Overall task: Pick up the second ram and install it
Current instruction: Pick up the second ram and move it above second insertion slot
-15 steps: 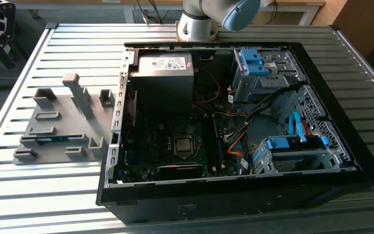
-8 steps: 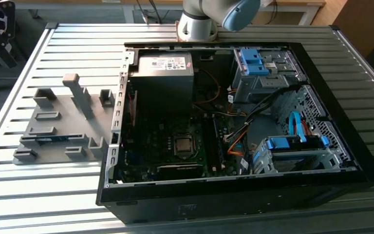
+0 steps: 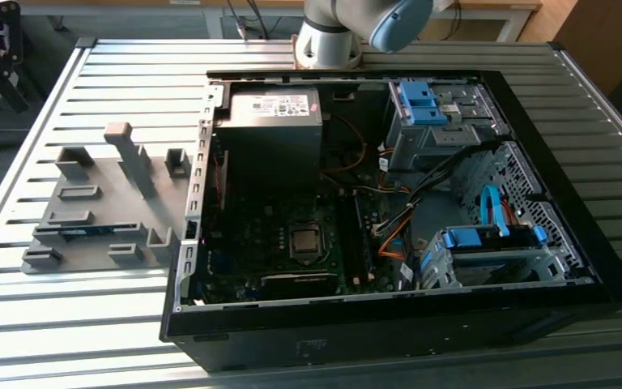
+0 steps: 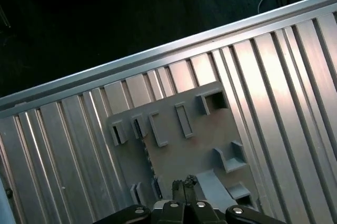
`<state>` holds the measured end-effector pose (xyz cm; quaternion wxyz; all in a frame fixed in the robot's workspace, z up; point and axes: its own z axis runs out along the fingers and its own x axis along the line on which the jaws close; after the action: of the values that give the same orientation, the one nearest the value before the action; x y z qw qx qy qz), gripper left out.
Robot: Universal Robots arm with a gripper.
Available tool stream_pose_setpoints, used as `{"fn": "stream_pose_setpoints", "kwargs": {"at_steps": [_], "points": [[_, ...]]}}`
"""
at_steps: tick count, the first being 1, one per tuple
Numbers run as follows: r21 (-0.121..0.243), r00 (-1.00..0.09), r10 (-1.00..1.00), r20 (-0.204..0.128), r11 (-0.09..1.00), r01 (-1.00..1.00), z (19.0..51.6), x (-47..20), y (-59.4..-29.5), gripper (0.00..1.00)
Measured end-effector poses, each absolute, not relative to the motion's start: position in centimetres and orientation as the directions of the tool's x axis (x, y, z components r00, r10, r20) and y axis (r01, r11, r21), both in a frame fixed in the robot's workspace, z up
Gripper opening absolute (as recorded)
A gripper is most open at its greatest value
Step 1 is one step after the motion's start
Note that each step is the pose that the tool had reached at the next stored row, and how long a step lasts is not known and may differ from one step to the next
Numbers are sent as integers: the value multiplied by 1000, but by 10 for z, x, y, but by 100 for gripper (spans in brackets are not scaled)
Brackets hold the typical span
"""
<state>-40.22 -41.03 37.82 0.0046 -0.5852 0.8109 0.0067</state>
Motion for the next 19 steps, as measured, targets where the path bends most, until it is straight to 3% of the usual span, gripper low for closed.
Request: {"fn": "stream_pose_setpoints", "kwargs": {"at_steps": [8, 11, 14, 19], "points": [[5, -278, -961, -15, 278, -961, 378, -402, -410, 10], [5, -277, -961, -15, 277, -961, 378, -402, -410, 16], [5, -263, -965, -16, 263, -965, 377, -402, -411, 30], [5, -232, -973, -16, 232, -973, 375, -402, -411, 30]]}}
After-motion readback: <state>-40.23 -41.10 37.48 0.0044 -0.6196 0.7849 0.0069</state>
